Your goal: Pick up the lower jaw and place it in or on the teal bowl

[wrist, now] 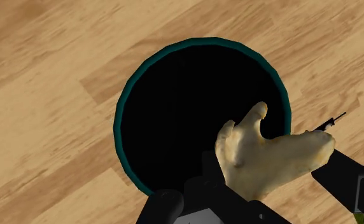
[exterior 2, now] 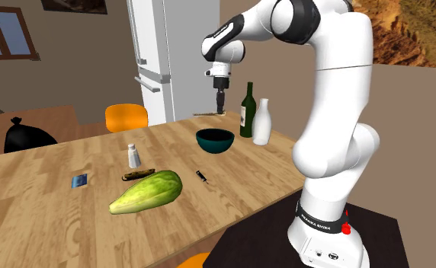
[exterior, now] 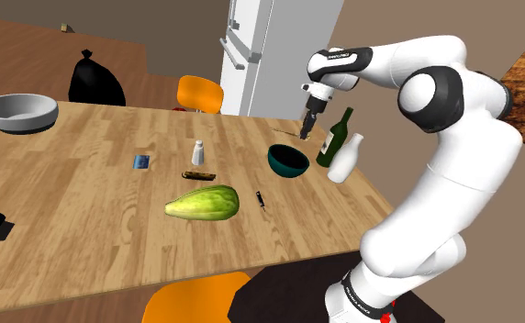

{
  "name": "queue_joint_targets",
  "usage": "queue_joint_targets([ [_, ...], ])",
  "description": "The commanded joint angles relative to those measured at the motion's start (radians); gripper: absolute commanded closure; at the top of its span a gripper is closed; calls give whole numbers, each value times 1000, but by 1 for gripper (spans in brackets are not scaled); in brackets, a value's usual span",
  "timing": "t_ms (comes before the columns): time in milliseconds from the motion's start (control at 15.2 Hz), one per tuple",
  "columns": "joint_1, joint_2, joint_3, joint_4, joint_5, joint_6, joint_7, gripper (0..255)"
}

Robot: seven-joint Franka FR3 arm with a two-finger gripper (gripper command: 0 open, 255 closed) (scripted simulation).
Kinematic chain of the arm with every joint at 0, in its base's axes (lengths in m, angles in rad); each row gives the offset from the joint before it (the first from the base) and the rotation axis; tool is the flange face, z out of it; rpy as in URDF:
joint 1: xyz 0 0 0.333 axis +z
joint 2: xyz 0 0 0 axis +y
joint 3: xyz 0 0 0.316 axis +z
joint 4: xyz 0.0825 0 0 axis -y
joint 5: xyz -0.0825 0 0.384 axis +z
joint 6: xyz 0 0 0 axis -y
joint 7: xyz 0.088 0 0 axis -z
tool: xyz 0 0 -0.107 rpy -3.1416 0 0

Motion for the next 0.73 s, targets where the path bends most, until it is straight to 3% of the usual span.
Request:
queue_joint_targets([
  [0, -19, 12, -13, 6, -2, 1, -33, 255],
  [660, -18, 57, -12, -71, 6, 121, -50, 255],
])
